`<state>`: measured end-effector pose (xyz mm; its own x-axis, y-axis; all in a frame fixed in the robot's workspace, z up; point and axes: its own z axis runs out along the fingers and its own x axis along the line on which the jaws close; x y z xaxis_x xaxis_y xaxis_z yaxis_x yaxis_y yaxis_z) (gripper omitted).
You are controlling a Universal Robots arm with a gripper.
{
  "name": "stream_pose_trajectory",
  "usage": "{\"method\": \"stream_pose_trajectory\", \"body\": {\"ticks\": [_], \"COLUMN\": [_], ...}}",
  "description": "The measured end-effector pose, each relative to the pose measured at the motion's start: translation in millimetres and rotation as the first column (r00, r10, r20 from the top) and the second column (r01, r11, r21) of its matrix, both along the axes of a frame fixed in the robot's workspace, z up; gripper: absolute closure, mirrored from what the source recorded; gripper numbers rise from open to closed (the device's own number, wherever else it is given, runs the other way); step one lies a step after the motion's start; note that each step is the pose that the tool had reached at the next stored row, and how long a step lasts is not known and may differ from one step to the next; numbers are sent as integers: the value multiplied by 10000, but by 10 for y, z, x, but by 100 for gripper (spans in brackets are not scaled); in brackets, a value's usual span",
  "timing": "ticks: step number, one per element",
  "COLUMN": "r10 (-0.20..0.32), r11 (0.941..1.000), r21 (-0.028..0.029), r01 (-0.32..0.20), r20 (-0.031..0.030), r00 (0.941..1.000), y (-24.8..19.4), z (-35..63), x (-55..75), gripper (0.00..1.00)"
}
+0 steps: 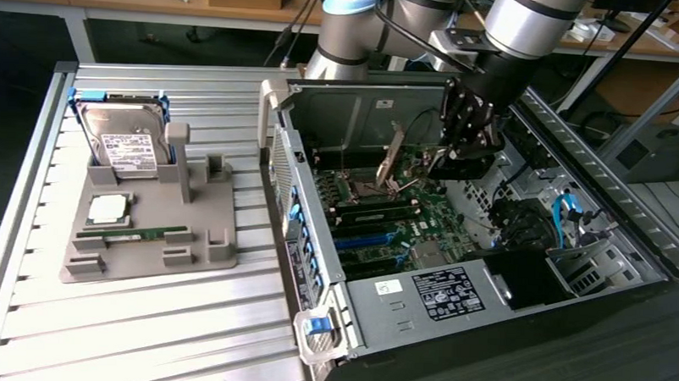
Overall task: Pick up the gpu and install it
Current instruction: 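Insert the gpu into the slot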
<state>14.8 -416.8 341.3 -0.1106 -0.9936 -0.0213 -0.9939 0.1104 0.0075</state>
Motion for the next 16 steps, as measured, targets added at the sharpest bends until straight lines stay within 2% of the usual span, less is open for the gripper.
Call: {"method": "stream_pose_trajectory", "body": {"ticks": [4, 8, 11, 16], "r10": [4, 55, 247, 275], "r11": [10000, 10000, 9997, 9996], "r21": [2, 2, 3, 1], "r01": [-4, -55, -247, -275], "r20": [1, 1, 1, 0], "r00": [10000, 10000, 9997, 9996], "y": [-18, -80, -90, -101], "z": [-1, -1, -3, -7], "x": [1, -10, -18, -57], "gripper": [73, 73, 73, 73]}}
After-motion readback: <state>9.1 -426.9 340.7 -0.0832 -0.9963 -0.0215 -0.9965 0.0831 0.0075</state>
